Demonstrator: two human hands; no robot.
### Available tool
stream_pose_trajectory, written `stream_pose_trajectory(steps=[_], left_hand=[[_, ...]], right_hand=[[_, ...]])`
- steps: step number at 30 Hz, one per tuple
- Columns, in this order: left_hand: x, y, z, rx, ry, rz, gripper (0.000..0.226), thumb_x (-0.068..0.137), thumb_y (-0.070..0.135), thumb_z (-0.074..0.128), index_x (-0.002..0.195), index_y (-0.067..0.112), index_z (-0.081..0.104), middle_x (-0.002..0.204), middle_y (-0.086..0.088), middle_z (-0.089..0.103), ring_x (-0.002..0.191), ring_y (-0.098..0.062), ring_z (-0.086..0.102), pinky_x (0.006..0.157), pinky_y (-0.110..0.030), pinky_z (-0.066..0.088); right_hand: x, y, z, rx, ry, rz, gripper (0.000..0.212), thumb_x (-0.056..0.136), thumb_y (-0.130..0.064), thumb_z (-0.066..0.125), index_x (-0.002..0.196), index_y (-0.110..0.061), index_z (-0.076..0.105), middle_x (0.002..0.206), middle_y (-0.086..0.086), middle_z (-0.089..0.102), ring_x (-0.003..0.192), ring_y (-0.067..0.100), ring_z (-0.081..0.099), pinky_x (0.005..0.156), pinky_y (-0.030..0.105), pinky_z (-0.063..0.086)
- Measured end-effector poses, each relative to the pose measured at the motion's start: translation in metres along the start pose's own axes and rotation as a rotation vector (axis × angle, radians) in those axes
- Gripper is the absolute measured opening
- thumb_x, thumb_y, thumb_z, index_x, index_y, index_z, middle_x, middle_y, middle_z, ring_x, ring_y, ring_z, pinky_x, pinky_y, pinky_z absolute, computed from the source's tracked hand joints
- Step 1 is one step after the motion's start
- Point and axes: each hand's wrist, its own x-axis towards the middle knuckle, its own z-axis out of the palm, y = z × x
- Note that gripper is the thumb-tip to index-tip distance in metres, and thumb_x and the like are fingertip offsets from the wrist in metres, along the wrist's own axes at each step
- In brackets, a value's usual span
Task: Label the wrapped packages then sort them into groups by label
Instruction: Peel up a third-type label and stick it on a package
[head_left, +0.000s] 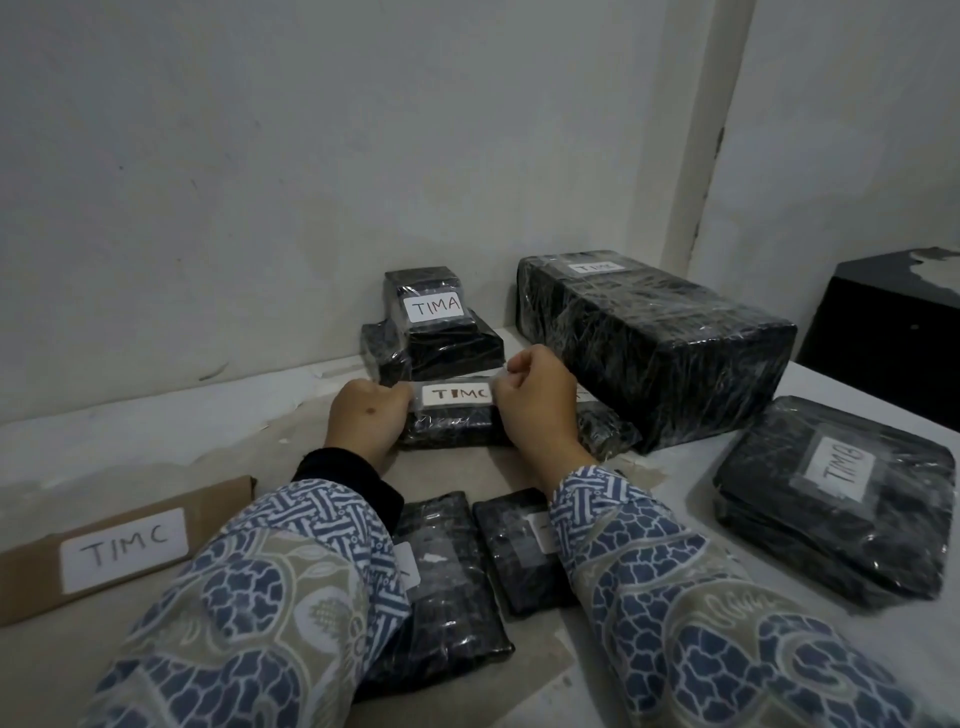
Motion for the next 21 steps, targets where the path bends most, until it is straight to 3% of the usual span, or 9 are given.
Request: stream_pose_trajectory(steps=[5,8,10,12,15,18,21], left_hand=[[-0.003,0.002,0.002,0.155,-0.009,0.061,0.043,0.088,0.019,0.053,0.049,0.008,0.042,0.051,-0.005,0.043,0.060,-0.025,0.044,0.061,-0.031,0.033],[-0.005,0.005,0.002,0.252,-0.010,0.089,0.038,0.090,0.020,0.051,0.054,0.007,0.043,0.056,-0.004,0.044,0.063,-0.026,0.047,0.063,-0.029,0.031],[-0.007,0.007,0.004,0.257,0.013,0.121,0.023,0.091,0.020,0.051,0.076,0.002,0.051,0.067,-0.005,0.048,0.074,-0.027,0.049,0.066,-0.029,0.031],[-0.010,0.007,0.004,0.234,0.045,0.118,0.030,0.093,0.020,0.050,0.111,-0.002,0.041,0.088,-0.010,0.049,0.082,-0.025,0.045,0.070,-0.031,0.031],[-0.015,0.006,0.003,0.282,0.119,0.215,0.038,0.091,0.016,0.051,0.122,0.004,0.033,0.110,-0.018,0.053,0.086,-0.025,0.048,0.072,-0.034,0.035],[-0.018,0.009,0.004,0.395,0.214,0.539,0.040,0.091,0.012,0.045,0.131,0.010,0.040,0.125,-0.013,0.052,0.106,-0.028,0.052,0.085,-0.039,0.042],[-0.017,0.005,0.008,0.447,-0.119,0.610,0.049,0.096,0.016,0.032,0.145,0.017,0.031,0.144,-0.010,0.045,0.126,-0.026,0.047,0.103,-0.033,0.037]], right_hand=[[-0.004,0.001,0.003,-0.324,-0.035,-0.130,0.015,0.089,-0.010,0.052,0.102,-0.002,0.054,0.108,0.019,0.057,0.100,0.033,0.055,0.081,0.038,0.046],[-0.004,0.001,0.000,-0.434,-0.065,-0.134,0.018,0.089,-0.004,0.047,0.106,-0.002,0.054,0.114,0.021,0.055,0.104,0.035,0.053,0.082,0.037,0.044],[-0.004,0.001,0.000,-0.473,-0.078,-0.150,0.020,0.089,-0.001,0.040,0.100,-0.002,0.057,0.108,0.021,0.058,0.098,0.035,0.055,0.076,0.035,0.043],[-0.006,0.002,-0.001,-0.485,-0.095,-0.170,0.022,0.090,-0.001,0.037,0.098,-0.002,0.058,0.104,0.021,0.060,0.094,0.035,0.056,0.070,0.034,0.039],[-0.008,0.003,-0.001,-0.469,-0.116,-0.203,0.021,0.095,-0.010,0.035,0.103,-0.002,0.052,0.105,0.022,0.059,0.096,0.036,0.056,0.068,0.032,0.034],[-0.014,0.001,0.010,-0.428,-0.229,-0.286,0.038,0.098,-0.030,0.027,0.124,-0.007,0.043,0.126,0.020,0.051,0.115,0.036,0.048,0.088,0.040,0.041],[-0.022,-0.004,0.016,-0.573,-0.444,-0.256,0.055,0.097,-0.042,0.017,0.147,-0.017,0.018,0.157,0.004,0.014,0.143,0.031,0.014,0.111,0.051,0.024]])
